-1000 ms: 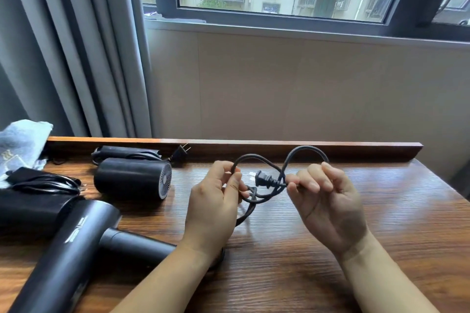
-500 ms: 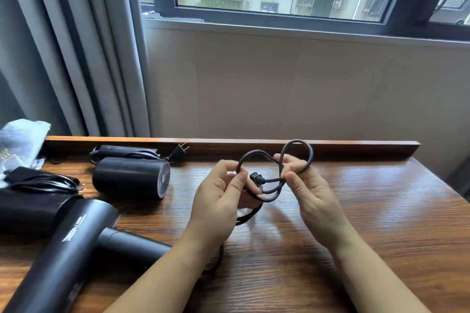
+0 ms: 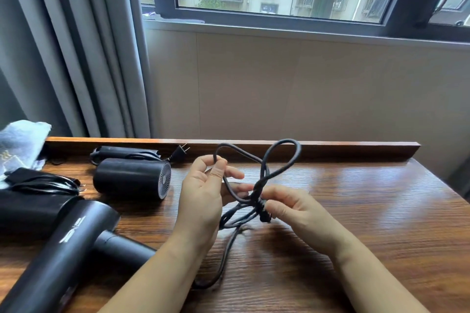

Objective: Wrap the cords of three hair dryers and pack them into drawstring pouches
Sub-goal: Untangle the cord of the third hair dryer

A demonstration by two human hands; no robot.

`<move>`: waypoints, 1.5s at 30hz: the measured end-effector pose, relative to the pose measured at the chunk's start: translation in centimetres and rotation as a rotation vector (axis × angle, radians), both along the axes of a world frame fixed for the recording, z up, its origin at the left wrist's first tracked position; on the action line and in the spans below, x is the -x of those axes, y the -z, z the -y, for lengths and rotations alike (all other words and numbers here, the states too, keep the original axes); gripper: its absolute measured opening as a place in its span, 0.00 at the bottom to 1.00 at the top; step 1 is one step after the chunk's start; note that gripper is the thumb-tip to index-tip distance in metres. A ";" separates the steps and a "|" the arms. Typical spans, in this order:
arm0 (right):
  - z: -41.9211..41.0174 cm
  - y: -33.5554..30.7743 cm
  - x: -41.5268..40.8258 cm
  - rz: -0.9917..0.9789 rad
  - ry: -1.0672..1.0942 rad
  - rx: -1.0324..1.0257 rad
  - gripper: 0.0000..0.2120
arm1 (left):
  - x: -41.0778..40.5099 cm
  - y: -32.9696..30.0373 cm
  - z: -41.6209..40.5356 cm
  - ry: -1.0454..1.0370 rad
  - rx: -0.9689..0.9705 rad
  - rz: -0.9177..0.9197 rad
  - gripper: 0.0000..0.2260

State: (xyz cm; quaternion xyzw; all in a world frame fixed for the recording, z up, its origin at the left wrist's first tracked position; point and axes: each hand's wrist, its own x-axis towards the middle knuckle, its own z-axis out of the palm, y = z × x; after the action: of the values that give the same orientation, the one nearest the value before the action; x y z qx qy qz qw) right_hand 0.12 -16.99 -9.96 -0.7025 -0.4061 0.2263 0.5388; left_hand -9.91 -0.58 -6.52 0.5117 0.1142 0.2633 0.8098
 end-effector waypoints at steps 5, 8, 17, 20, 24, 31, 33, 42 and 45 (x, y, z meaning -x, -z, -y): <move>0.0 0.0 0.0 -0.019 -0.001 -0.061 0.24 | -0.2 0.2 -0.5 -0.069 0.007 -0.013 0.04; -0.5 0.2 0.0 0.209 0.113 -0.048 0.19 | -0.4 0.4 -0.2 -0.066 0.016 -0.020 0.04; -0.5 0.3 -0.1 0.150 0.331 -0.005 0.04 | -0.4 0.4 -0.4 -0.136 -0.043 -0.016 0.05; -0.1 0.3 -1.2 0.285 0.599 0.073 0.05 | -0.6 0.4 -0.9 -0.201 -0.024 -0.005 0.05; 0.3 0.4 -2.0 0.174 0.803 0.069 0.03 | -0.6 0.5 -0.8 -0.199 -0.021 -0.009 0.05; 0.9 0.5 -2.6 0.240 0.966 0.113 0.05 | -0.7 0.4 -1.1 -0.266 -0.076 0.045 0.05; 1.1 0.4 -2.8 0.246 1.007 0.096 0.05 | -0.7 0.3 -1.1 -0.289 -0.085 0.069 0.06; 1.4 0.4 -3.3 0.098 1.060 0.022 0.04 | -0.9 0.6 -2.0 -0.369 -0.088 0.081 0.06; 1.5 0.2 -3.1 0.093 1.055 0.035 0.04 | -1.0 0.7 -2.4 -0.385 -0.070 0.072 0.07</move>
State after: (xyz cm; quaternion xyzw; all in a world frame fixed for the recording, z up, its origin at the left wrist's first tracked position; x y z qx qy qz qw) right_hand 3.26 -18.44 -10.12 -0.8295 -0.0170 -0.1003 0.5492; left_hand -8.93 1.79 -7.20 0.4985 0.1718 0.4351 0.7299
